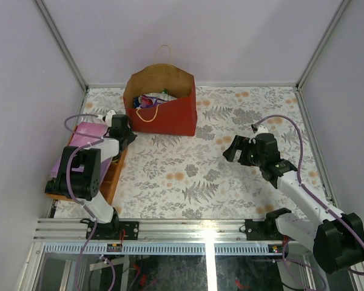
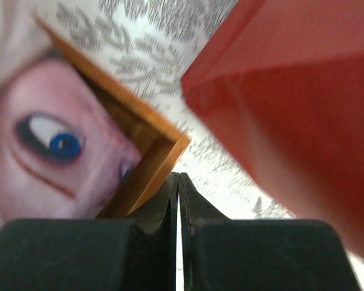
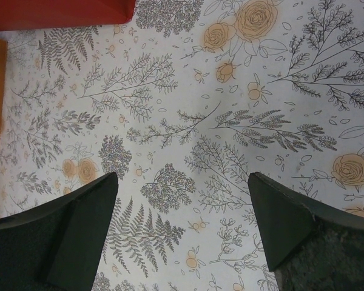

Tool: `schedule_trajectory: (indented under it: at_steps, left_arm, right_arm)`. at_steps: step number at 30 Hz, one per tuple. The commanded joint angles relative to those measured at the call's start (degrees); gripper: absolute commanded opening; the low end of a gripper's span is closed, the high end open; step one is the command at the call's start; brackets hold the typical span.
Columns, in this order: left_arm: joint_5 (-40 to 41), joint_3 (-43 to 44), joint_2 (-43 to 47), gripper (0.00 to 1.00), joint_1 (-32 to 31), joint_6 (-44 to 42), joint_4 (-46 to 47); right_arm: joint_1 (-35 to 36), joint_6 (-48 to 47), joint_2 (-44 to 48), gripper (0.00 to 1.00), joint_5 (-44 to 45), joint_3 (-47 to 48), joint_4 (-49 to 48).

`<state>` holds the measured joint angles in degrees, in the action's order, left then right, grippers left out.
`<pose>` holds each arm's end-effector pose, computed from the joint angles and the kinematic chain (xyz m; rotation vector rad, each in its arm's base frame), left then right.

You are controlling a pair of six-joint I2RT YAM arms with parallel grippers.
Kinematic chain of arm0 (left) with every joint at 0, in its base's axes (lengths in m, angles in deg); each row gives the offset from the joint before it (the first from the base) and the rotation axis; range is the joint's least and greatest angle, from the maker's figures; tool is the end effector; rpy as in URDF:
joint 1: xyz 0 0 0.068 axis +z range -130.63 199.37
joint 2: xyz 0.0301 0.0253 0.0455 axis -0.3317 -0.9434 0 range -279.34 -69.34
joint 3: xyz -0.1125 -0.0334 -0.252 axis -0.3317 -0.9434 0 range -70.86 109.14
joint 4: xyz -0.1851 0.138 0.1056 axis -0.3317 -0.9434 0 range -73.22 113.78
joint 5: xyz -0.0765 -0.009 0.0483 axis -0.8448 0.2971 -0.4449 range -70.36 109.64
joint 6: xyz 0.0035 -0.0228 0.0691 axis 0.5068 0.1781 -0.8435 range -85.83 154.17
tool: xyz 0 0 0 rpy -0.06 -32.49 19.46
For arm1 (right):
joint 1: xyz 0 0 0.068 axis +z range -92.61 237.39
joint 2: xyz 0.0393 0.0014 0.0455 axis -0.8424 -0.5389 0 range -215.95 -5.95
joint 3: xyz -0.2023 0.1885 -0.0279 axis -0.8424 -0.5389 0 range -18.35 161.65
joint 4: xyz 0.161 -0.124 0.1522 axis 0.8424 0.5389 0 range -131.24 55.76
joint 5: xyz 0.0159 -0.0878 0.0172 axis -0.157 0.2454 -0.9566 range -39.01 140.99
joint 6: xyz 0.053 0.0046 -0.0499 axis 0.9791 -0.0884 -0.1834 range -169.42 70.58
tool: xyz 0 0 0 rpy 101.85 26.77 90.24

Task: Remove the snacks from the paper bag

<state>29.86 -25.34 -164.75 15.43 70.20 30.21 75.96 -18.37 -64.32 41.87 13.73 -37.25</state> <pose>0.3408 -0.0128 0.1471 -0.7263 2.2023 -0.1458 0.2181 0.0833 0.2242 0.1367 2.1632 0.6785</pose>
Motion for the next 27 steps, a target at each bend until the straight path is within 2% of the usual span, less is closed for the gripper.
schedule_trajectory:
  at_steps: [1, 6, 11, 15, 21, 26, 27]
  left_arm:
    - [5.28, 6.15, -1.95, 0.00, 1.59, -0.47, -0.35]
    - [4.20, 10.06, -6.61, 0.00, 5.36, 1.45, -2.85]
    - [3.25, 10.49, -5.61, 0.00, 6.42, 2.46, -2.00]
    - [5.43, 13.24, -5.86, 0.00, 6.59, 1.63, -4.41]
    - [4.73, 14.35, -7.26, 0.00, 9.56, 2.16, -5.29]
    - [3.61, 12.45, -1.78, 0.00, 7.56, 0.08, -4.25]
    - [5.55, 11.83, 0.01, 0.05, 6.50, -0.66, -4.87]
  right_arm:
    - [0.56, -0.08, -0.74, 0.96, -1.13, 2.54, -1.27]
    - [0.57, 0.32, -0.67, 0.96, -1.38, 2.90, -1.18]
    - [0.56, 0.24, -0.47, 0.96, -1.25, 2.86, -0.74]
    - [0.51, 0.50, -0.79, 0.96, -1.58, 2.93, -1.00]
    - [0.54, 0.44, -0.19, 0.96, -1.60, 2.90, -0.74]
    - [0.56, 0.32, 0.07, 0.96, -1.51, 2.65, -0.55]
    - [0.58, 0.45, 0.03, 0.96, -1.58, 2.57, -0.66]
